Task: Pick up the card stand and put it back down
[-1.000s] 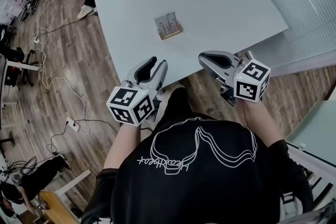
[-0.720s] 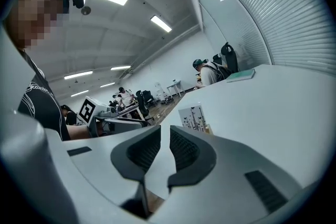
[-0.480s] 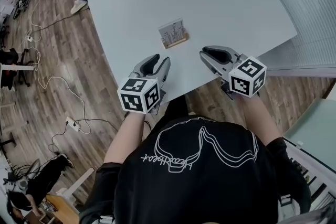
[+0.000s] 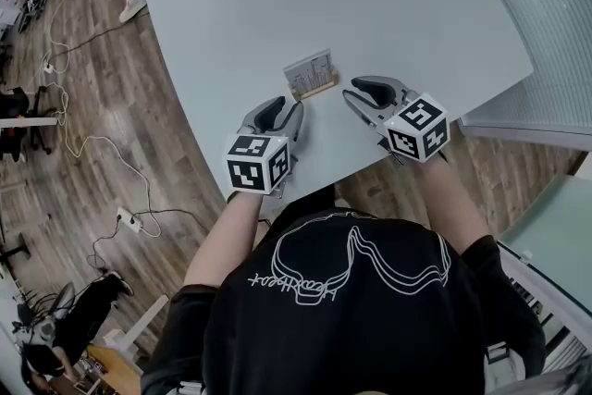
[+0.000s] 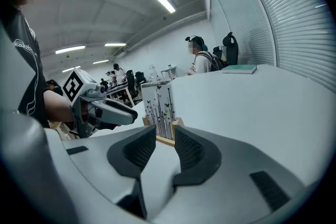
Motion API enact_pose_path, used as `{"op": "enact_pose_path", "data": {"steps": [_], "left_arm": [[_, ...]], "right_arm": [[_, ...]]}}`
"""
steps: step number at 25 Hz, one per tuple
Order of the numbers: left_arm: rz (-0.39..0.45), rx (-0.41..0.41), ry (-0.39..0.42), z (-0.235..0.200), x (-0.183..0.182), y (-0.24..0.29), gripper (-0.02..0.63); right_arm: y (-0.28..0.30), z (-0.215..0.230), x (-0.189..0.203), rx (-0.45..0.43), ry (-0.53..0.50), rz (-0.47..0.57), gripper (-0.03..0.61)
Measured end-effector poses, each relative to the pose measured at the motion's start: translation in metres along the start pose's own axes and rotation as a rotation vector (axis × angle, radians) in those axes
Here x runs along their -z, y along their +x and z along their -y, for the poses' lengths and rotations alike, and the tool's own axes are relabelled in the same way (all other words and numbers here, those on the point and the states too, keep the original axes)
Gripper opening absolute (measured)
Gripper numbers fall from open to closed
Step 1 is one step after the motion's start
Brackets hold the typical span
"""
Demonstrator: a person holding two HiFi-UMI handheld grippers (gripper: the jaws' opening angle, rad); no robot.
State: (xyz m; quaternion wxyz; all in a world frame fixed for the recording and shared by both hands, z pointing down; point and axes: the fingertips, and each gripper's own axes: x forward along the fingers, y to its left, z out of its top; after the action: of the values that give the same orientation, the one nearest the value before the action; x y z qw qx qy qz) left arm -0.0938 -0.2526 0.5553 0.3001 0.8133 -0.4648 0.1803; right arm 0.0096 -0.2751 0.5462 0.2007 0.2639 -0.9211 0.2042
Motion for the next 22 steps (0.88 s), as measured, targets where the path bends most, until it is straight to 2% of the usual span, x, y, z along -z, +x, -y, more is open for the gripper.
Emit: {"op": "enact_pose_path", "data": {"steps": [8,18,22], "left_arm": [[-0.013,0.009,0.012,-0.012,0.005,0.022,0.137],[-0.045,0.001,-0.014,-0.023,0.007,0.032,0.135],[-0.054,-0.004,-0.011,-0.023,0.006,0.033,0.126]], "right_arm": [[0.036,0.025,0.007,-0.009,-0.044,-0.059,0.13],[0.056,0.024,0.009,-0.062,-0.001,-0.064,0.13],[0.06,0.022,0.008,-0.059,-0.037,-0.078,0.11]]}}
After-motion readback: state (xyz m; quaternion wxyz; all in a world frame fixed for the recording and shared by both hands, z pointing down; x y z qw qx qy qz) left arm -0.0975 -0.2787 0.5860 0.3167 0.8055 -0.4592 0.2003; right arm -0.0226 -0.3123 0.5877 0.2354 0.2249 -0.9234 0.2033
